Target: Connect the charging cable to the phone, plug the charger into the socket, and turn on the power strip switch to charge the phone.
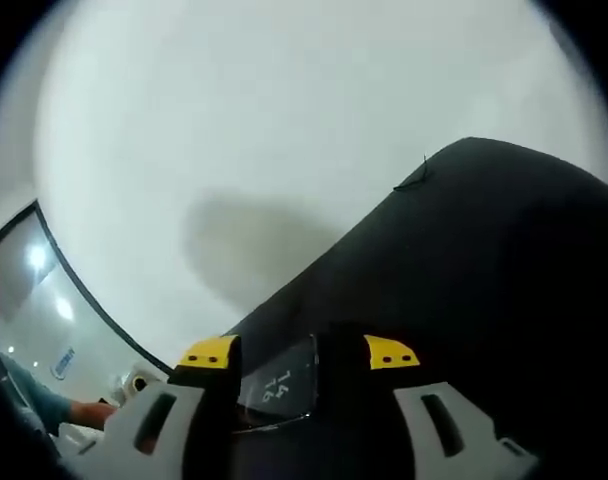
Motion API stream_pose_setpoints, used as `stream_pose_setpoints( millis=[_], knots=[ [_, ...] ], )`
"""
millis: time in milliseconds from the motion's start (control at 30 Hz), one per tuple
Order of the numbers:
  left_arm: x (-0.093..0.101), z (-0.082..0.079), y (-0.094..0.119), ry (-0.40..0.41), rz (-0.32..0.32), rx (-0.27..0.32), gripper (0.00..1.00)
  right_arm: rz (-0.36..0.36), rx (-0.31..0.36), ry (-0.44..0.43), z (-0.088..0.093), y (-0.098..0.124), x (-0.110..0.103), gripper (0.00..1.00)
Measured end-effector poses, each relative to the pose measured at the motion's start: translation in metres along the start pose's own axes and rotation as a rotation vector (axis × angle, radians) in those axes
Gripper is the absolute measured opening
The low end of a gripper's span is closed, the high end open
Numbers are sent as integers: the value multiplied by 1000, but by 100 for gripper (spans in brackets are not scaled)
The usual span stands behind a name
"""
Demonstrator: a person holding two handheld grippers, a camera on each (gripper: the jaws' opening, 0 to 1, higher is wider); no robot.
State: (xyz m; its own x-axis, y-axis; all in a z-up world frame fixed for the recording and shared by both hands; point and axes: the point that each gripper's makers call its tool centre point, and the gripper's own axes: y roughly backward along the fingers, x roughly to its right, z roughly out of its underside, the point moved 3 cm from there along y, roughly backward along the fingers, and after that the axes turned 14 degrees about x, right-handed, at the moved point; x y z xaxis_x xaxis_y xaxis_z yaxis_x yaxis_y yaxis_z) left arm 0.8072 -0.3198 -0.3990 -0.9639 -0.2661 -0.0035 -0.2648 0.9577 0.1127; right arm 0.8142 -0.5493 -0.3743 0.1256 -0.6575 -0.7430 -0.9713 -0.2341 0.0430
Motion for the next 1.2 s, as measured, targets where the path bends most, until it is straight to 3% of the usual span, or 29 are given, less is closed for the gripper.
stream_pose_setpoints(
  millis=[167,267,367,433,533,600,667,700,733,800,900,967,1033,1100,1200],
  knots=[
    [2,-1,-4,-27,5,-5,4,1,-32,26,8,-1,-5,45],
    [2,-2,-8,-53,15,-10,3,-34,-62,-20,10,-4,-10,46],
    [2,-1,-8,-53,20,-14,3,-58,-89,3,18,-4,-18,50],
    [2,-1,-8,-51,21,-10,3,-77,-84,-7,16,-1,-20,53],
    [3,-1,-8,-45,20,-6,4,-127,-7,12,-1,3,-22,54],
    [3,0,-8,-42,20,-3,4,-115,28,102,-11,6,-14,58],
    [2,0,-8,-42,20,-3,4,-136,2,304,-8,7,-10,65],
    [2,0,-8,-46,22,-3,4,-185,-27,398,-2,7,-15,66],
    [2,0,-8,-48,23,-3,4,-230,-48,440,4,7,-20,68],
    [2,0,-8,-49,24,-2,4,-275,-121,441,20,7,-25,75],
    [1,0,-8,-50,26,-1,4,-301,-196,557,35,5,-21,79],
    [2,0,-8,-49,27,0,4,-336,-192,566,39,3,-24,85],
    [1,0,-8,-49,28,1,4,-387,-206,633,47,4,-28,93],
    [2,0,-8,-49,31,3,4,-391,-238,714,55,5,-25,93],
    [2,0,-8,-46,31,7,4,-402,-229,726,62,8,-29,93]
  ],
)
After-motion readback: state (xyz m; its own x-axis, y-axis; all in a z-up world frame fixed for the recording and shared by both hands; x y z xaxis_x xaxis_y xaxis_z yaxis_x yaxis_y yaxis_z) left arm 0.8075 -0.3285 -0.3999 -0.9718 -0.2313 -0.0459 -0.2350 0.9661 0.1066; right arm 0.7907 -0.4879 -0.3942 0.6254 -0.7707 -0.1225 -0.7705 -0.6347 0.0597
